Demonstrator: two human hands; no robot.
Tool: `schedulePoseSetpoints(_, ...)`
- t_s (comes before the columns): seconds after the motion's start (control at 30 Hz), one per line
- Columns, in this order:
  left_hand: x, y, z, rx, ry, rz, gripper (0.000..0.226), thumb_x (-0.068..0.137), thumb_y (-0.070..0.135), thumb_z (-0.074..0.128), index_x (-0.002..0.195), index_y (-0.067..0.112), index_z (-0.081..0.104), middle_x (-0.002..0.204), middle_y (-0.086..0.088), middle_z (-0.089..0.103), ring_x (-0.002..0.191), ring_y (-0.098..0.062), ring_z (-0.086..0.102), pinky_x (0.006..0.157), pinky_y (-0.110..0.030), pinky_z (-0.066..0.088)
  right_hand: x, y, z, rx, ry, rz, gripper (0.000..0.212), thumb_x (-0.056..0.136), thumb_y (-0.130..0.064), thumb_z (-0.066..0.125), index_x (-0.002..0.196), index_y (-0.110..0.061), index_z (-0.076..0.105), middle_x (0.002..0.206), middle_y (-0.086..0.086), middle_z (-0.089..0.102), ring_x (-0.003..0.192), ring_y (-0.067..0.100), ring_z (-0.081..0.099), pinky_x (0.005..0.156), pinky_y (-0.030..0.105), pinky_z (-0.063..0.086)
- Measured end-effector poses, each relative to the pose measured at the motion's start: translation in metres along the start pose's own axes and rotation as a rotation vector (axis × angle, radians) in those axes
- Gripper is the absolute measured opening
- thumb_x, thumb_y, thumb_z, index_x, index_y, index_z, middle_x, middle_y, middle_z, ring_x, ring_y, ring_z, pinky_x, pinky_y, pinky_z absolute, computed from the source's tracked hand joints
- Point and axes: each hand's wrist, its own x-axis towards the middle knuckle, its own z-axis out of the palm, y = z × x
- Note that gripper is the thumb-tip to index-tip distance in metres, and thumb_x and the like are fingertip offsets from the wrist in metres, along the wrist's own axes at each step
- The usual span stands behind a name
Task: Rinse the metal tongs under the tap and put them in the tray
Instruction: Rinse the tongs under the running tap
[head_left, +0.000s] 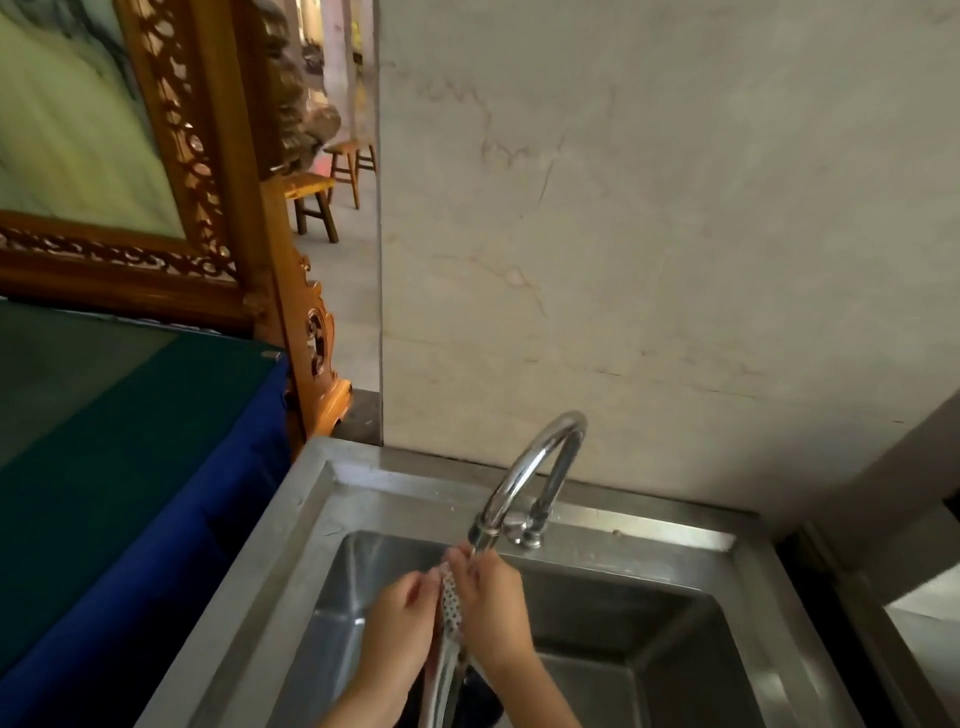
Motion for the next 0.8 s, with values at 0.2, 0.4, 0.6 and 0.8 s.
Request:
schedulePoseSetpoints(0.2, 0.001, 0.001, 0.015, -0.001, 0.076, 0.08, 0.026, 0.094, 0.033, 0.047, 0.079, 0.017, 0.061, 0.069, 0.0, 0.065, 0.062, -0.008, 0.06, 0.046, -0.01, 0.039, -0.005, -0.003, 0.002, 0.169, 0.041, 0.042, 0.031, 0.097, -0.025, 0.043, 0.066, -0.019, 0.044, 0.059, -0.007, 0.049, 0.048, 0.0, 0.041, 0.051, 0.015, 0.036)
schedulePoseSetpoints(0.4, 0.004, 0.006, 0.022, -0.063, 0.107, 0.102, 0.033, 0.097, 0.03, 0.041, 0.081, 0.015, 0.065, 0.072, -0.003, 0.068, 0.07, -0.01, 0.064, 0.054, -0.016, 0.04, -0.02, -0.005, 0.01, 0.238, 0.064, 0.094, 0.019, 0.097, -0.033, 0.041, 0.079, -0.026, 0.045, 0.076, -0.01, 0.062, 0.067, -0.001, 0.057, 0.057, 0.008, 0.042)
schedulePoseSetpoints(0.6, -0.009, 0.01, 0.027, -0.132, 0.057, 0.067, 0.03, 0.095, 0.035, 0.042, 0.084, 0.019, 0.065, 0.078, -0.004, 0.071, 0.076, -0.014, 0.067, 0.063, -0.023, 0.051, -0.02, -0.013, -0.012, 0.143, 0.062, 0.005, 0.029, 0.098, -0.021, 0.041, 0.07, -0.018, 0.048, 0.065, -0.005, 0.055, 0.051, -0.002, 0.048, 0.05, 0.012, 0.036)
schedulePoseSetpoints(0.8, -0.012, 0.018, 0.021, -0.122, 0.072, 0.096, 0.027, 0.095, 0.033, 0.045, 0.087, 0.016, 0.064, 0.078, -0.004, 0.07, 0.072, -0.011, 0.066, 0.053, -0.014, 0.047, -0.025, -0.023, -0.014, 0.328, -0.047, 0.071, 0.024, 0.097, -0.019, 0.043, 0.075, -0.019, 0.051, 0.068, -0.004, 0.054, 0.058, 0.004, 0.048, 0.056, 0.016, 0.04)
